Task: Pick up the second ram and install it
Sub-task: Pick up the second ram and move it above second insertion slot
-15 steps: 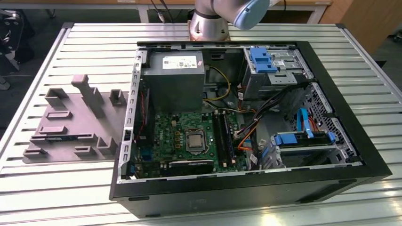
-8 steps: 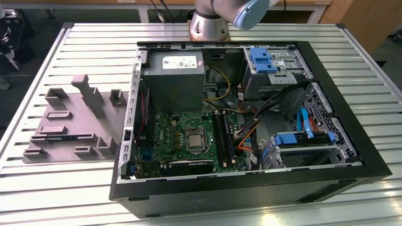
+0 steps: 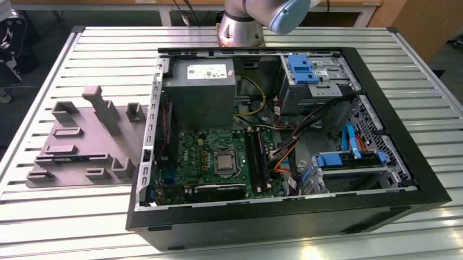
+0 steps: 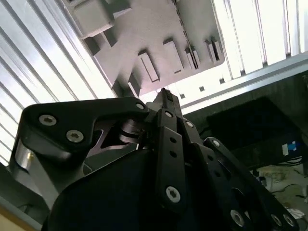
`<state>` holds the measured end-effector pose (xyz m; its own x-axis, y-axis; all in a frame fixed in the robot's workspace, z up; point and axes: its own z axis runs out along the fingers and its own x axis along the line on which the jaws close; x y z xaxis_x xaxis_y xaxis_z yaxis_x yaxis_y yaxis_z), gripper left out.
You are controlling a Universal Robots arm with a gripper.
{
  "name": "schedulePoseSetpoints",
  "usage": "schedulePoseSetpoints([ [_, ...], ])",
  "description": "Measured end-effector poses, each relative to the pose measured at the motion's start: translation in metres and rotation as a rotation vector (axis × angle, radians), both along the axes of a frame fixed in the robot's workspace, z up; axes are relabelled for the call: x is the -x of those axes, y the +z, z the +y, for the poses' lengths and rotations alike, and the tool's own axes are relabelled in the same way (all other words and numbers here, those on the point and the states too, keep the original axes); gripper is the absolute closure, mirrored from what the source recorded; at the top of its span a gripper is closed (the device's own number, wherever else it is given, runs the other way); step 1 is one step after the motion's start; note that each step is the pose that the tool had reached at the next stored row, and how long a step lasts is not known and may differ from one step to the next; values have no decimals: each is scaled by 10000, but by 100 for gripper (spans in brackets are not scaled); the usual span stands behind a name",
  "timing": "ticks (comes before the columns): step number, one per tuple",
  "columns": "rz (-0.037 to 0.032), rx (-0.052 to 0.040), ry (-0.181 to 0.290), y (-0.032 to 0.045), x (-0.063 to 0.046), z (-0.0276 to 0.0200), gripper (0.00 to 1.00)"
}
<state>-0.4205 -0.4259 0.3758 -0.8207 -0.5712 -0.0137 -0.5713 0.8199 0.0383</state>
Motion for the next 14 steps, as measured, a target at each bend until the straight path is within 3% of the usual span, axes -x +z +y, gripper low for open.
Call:
schedulePoseSetpoints([
  [14, 0, 67, 1937, -7, 5, 0, 89],
])
